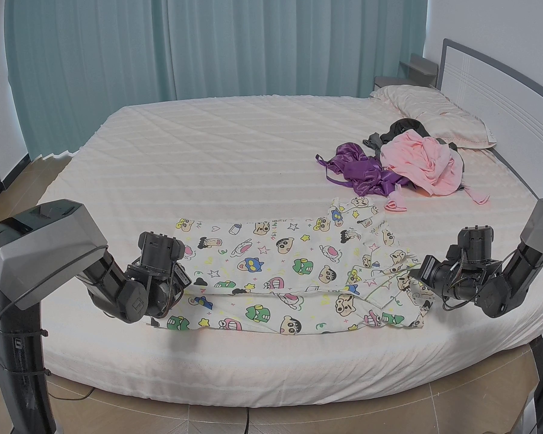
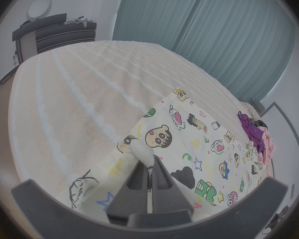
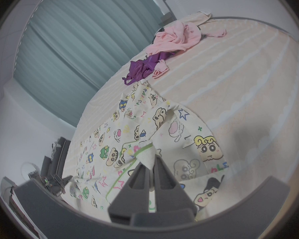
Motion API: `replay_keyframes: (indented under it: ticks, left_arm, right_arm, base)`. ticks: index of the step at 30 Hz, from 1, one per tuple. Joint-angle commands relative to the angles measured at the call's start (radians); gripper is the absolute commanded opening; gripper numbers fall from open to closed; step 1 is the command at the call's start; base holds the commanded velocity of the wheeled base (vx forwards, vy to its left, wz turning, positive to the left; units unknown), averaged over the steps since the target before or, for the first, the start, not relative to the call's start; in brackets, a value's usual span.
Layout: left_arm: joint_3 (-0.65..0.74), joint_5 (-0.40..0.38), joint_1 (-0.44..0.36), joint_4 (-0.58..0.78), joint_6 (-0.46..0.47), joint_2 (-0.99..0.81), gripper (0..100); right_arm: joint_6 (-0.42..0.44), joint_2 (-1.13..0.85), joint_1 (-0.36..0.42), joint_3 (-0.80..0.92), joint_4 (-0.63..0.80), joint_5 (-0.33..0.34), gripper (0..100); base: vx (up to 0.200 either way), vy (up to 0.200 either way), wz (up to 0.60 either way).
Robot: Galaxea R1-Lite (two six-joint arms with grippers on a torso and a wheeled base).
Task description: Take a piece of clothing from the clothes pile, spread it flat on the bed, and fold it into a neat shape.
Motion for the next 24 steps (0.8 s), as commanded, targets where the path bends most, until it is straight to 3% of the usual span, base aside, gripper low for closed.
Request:
replay_keyframes:
  ticks: [1,5,6,7,8,15,18,20,24]
  left_arm:
    - [-0.032,0.000,-0.007,0.011,-0.007,0.034,0]
    - [-0.036,0.000,-0.007,0.003,-0.012,0.039,0]
    - [-0.037,0.000,-0.007,0.002,-0.013,0.039,0]
    - [-0.048,0.000,-0.007,0.002,-0.016,0.039,0]
    - [-0.054,0.000,-0.007,0.003,-0.016,0.039,100]
    - [-0.048,-0.004,0.004,0.016,-0.047,0.010,100]
    - [-0.006,-0.050,0.027,0.049,-0.045,-0.066,100]
    - [0.014,-0.131,0.051,0.097,-0.050,-0.153,100]
    - [0.052,-0.158,0.084,0.144,-0.051,-0.236,100]
  right_arm:
    - [0.033,0.038,0.000,-0.021,-0.021,-0.001,0]
    - [0.061,0.051,-0.005,-0.023,-0.052,-0.007,0]
    - [0.064,0.051,-0.005,-0.023,-0.056,-0.013,100]
    - [0.071,0.054,-0.007,-0.023,-0.066,-0.027,100]
    - [0.078,0.055,-0.007,-0.023,-0.070,-0.028,100]
    - [0.098,0.022,-0.007,-0.018,-0.081,-0.047,100]
    - [0.113,-0.018,0.001,-0.014,-0.073,-0.071,100]
    - [0.171,-0.044,0.026,-0.012,-0.072,-0.099,100]
    - [0.332,-0.070,0.098,-0.011,-0.070,-0.136,100]
  base:
    - [0.000,0.000,0.00]
    - [0.000,0.000,0.00]
    - [0.000,0.000,0.00]
    - [0.000,0.000,0.00]
    - [0.000,0.000,0.00]
    - [0.000,0.000,0.00]
    - [0.000,0.000,0.00]
    - [0.000,0.000,0.00]
    - [0.000,0.000,0.00]
